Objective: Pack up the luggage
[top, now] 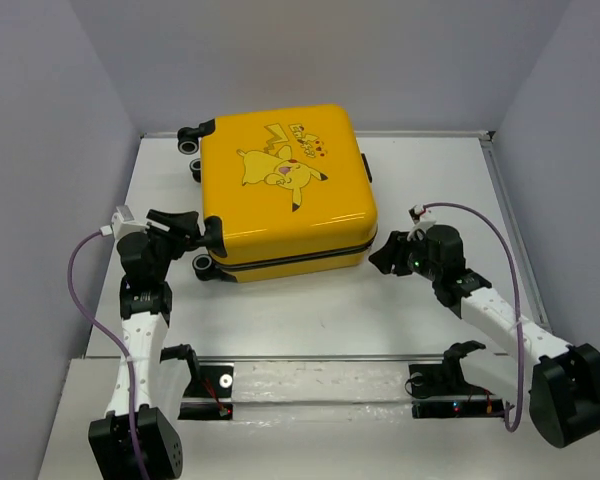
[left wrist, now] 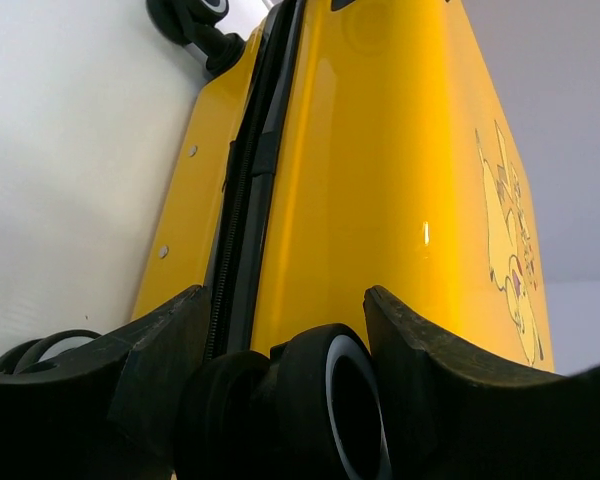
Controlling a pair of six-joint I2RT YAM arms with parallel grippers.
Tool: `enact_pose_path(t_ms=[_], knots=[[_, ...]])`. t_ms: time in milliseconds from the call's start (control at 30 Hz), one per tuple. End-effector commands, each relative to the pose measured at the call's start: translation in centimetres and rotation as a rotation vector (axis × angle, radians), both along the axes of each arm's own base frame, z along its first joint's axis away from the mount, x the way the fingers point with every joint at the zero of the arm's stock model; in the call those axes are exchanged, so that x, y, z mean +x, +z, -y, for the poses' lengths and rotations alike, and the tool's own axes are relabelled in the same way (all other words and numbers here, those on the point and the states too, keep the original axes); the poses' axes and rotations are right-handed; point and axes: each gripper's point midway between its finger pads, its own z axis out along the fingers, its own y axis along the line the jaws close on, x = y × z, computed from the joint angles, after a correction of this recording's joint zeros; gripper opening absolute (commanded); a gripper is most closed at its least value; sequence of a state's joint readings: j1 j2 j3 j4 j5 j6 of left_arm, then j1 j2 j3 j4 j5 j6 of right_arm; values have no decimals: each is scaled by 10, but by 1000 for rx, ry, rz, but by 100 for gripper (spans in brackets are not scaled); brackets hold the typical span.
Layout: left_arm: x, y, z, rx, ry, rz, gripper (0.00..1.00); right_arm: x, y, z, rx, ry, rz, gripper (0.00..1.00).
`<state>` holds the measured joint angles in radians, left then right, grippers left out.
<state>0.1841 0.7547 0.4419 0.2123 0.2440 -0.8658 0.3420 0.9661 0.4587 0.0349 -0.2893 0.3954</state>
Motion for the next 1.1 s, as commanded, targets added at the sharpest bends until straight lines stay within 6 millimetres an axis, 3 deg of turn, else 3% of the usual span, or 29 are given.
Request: enact_pose_path(t_ms=[0,267,500,600,633,733,867,900,967,1000,1067], knots=[[-2,11,9,113,-93,63,6,28,32,-16,22,65,175,56],[-2,10,10,88,-88,73,6,47,26,-24,-6,98,203,54],[0,5,10,73,-85,72,6,57,40,-31,6,126,265,47],[0,3,10,67,-84,69,6,57,40,-36,18,155,272,37],[0,4,10,66,-83,72,6,57,43,-37,25,157,283,28],[0,1,10,66,-84,67,6,51,47,-38,43,156,304,8],[-1,-3,11,65,-87,60,6,22,50,-65,10,176,306,7],[-1,-3,11,65,-87,60,6,13,42,-69,-24,172,272,7],[-2,-7,13,65,-94,55,6,12,40,-67,-84,31,258,7],[-3,-11,14,64,-97,47,6,-9,37,-89,-114,71,242,7],[-4,-15,18,65,-107,43,6,-8,32,-90,-180,-53,226,7]])
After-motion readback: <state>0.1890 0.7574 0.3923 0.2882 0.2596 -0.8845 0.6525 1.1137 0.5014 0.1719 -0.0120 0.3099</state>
